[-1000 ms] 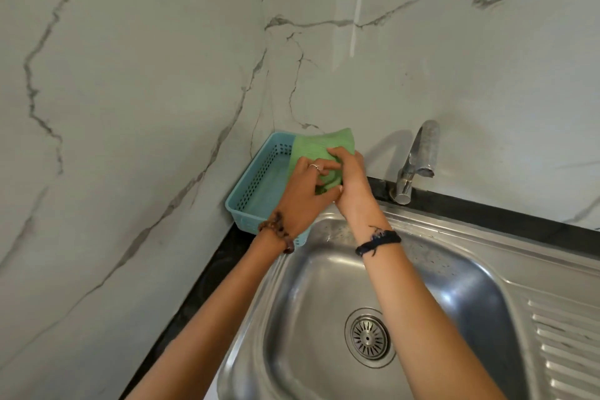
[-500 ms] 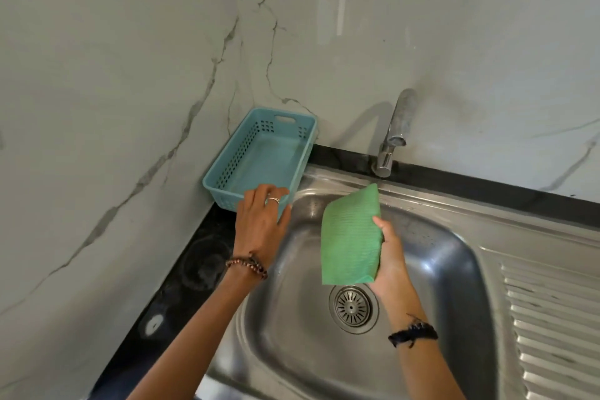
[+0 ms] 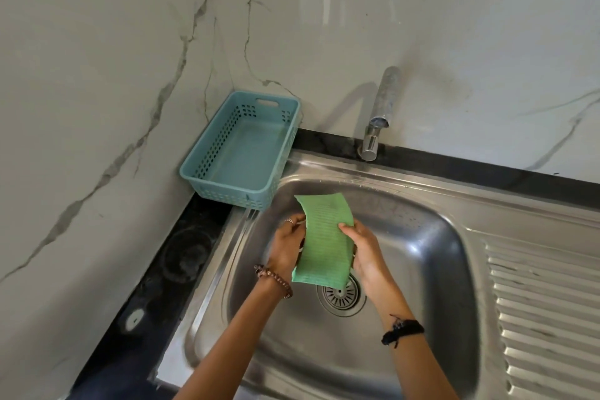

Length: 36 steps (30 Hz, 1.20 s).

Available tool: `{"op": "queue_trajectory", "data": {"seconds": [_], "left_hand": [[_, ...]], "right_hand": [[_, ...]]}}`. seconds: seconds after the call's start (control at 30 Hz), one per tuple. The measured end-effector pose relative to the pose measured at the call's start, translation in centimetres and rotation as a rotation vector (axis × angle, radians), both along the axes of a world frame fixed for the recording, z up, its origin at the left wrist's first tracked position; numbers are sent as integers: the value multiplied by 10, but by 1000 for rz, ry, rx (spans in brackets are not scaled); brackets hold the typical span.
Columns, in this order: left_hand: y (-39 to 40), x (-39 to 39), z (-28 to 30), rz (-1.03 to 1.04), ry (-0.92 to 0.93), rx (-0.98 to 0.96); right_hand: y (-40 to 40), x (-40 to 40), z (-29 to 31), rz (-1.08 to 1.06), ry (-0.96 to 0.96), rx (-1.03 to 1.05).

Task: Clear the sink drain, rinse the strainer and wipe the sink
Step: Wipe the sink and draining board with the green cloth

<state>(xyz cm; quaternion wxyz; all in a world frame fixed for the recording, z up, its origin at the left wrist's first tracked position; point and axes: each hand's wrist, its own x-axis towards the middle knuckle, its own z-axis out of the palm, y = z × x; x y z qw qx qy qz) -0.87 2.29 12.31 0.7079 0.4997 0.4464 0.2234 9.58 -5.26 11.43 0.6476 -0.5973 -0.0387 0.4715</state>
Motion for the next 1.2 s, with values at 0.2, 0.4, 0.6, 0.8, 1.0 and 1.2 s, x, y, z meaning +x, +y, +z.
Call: {"op": "queue_trajectory", "data": {"seconds": [0.2, 0.4, 0.6, 0.8, 1.0, 1.2], "left_hand": [[12, -6, 5, -107, 291, 466], [21, -22, 12, -6, 642, 1380], [48, -29, 3, 53, 955, 1398], [79, -30, -5, 72, 890, 1218], [91, -37, 2, 42, 690, 1287], [87, -38, 14, 106, 604, 1289]], "right_hand": [[-11, -3, -13, -56, 191, 73], [-1, 4, -16, -65, 203, 49], [51, 12, -15, 73, -525, -62], [123, 20, -16, 118, -1243, -215], [165, 8, -42, 393, -1565, -307], [186, 7, -64, 438, -1483, -417]]}}
